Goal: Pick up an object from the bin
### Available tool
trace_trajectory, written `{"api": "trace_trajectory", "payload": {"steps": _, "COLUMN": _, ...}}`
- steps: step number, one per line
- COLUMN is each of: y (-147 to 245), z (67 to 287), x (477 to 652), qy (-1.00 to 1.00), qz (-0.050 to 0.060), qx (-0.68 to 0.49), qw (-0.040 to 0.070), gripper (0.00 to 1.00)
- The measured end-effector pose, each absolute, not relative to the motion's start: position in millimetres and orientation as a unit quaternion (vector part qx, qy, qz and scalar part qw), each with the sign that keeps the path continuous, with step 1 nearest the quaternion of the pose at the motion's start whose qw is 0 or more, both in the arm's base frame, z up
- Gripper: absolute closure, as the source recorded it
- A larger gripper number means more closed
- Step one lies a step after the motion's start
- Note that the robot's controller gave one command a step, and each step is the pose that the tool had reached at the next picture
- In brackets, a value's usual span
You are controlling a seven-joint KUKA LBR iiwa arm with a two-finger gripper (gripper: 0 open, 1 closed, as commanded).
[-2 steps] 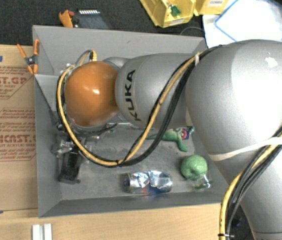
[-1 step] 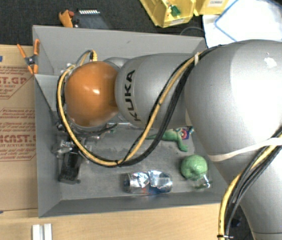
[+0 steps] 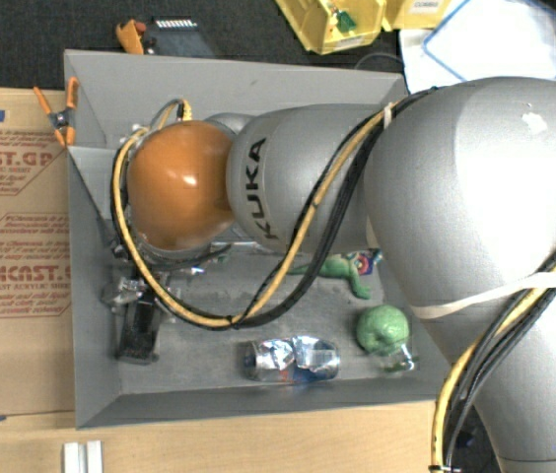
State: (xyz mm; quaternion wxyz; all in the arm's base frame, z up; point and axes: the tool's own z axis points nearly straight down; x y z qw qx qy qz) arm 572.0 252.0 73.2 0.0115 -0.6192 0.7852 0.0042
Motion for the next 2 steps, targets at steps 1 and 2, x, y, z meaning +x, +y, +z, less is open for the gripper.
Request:
{"api": "trace_trajectory", "payload": {"steps": 1, "y": 251.7, "z": 79.4, "x": 571.4, "qy": 0.785, "qz": 0.005, "qx": -0.619, "qw": 0.011, "gripper": 1.0}}
{"api": "trace_trajectory", "payload": {"steps": 2, "y": 252.2, "z": 89.7, "x": 569.8, "qy": 0.786, "qz": 0.007, "qx": -0.618, "qw": 0.011, "gripper": 1.0}}
